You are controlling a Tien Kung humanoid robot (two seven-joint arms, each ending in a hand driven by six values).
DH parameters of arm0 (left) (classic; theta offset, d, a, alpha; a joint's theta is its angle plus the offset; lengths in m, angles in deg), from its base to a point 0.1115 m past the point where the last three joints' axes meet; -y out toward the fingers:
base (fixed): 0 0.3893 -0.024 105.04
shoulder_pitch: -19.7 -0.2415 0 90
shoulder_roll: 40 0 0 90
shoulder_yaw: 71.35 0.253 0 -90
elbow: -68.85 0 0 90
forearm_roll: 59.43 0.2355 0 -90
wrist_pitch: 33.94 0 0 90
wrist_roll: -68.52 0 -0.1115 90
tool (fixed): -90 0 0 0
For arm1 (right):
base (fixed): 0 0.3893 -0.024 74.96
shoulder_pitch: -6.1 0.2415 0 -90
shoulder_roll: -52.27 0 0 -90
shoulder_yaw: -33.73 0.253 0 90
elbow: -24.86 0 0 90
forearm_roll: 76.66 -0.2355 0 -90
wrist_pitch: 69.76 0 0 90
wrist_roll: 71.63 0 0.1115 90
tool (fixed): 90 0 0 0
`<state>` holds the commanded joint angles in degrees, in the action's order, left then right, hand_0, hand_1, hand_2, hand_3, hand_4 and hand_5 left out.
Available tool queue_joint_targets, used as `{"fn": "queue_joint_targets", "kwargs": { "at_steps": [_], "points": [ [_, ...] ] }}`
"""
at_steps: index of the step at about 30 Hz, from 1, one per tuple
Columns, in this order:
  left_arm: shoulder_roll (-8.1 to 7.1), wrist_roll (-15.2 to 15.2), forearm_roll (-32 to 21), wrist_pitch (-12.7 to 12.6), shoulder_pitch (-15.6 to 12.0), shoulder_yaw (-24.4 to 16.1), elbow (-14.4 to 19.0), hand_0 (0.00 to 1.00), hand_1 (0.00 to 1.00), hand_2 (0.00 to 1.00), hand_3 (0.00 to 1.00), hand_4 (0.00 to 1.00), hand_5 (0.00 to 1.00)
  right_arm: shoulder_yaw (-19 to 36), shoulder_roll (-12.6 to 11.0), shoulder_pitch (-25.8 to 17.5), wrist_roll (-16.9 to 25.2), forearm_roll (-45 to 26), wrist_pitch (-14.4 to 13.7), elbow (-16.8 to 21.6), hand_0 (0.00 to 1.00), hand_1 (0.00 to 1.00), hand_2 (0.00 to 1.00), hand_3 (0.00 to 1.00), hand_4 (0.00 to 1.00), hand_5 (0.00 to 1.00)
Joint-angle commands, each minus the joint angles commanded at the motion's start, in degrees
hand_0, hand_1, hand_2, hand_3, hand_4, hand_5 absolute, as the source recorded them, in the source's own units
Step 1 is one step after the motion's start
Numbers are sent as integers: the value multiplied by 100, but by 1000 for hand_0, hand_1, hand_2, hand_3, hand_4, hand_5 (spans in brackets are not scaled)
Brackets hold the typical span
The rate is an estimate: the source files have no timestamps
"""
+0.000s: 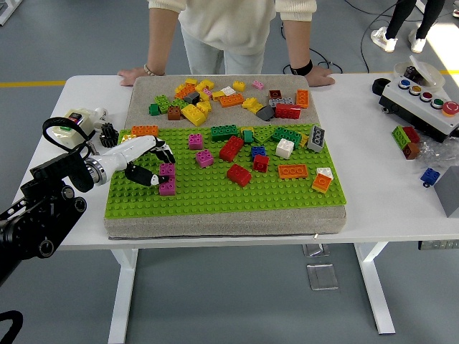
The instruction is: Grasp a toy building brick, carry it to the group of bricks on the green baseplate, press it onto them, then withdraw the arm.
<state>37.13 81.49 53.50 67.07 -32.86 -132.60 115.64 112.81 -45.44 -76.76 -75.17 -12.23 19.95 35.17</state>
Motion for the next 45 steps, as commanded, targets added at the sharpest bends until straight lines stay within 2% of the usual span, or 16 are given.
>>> {"fn": "queue_joint_targets", "kwargs": {
  "at_steps": [13,17,23,30,31,36,37,42,43,45],
  "points": [
    [0,12,9,38,-10,7,-1,796,729,641,595,860,123,-17,6,-5,3,-10,-6,0,751,675,724,652,909,493],
    [-22,8,20,57,-19,-60,92,796,729,641,595,860,123,-16,8,-6,-1,-12,-6,0,751,675,724,652,909,493],
    [-70,-33,54,115,-70,-258,450,797,725,643,596,870,132,-23,10,-13,-4,-14,-3,0,752,675,724,652,909,493],
    [-135,-147,47,190,-165,-275,773,801,727,644,598,883,142,-32,18,-6,-2,-15,-11,0,752,675,724,652,909,493],
    [-144,-160,41,204,-182,-277,806,836,759,729,593,972,401,-30,18,-8,-3,-14,-10,0,752,674,724,651,909,493],
    [-205,-242,102,336,-267,-311,966,836,759,729,593,972,401,-12,10,-13,-9,-8,0,0,752,674,724,651,909,493],
    [-216,-254,117,379,-282,-322,995,885,808,779,622,998,569,-6,6,-13,-10,-6,2,0,750,674,723,652,909,493],
    [-257,-291,283,563,-354,-356,1098,885,808,779,622,998,569,12,1,-12,-5,-9,8,0,750,674,723,652,909,493],
    [-259,-293,314,597,-368,-362,1104,976,875,845,688,998,766,15,1,-12,-6,-8,9,0,751,674,724,651,909,493],
    [-263,-298,372,663,-390,-364,1094,976,875,845,688,998,766,21,3,-12,-3,-7,9,0,751,674,724,651,909,493]
  ]
}}
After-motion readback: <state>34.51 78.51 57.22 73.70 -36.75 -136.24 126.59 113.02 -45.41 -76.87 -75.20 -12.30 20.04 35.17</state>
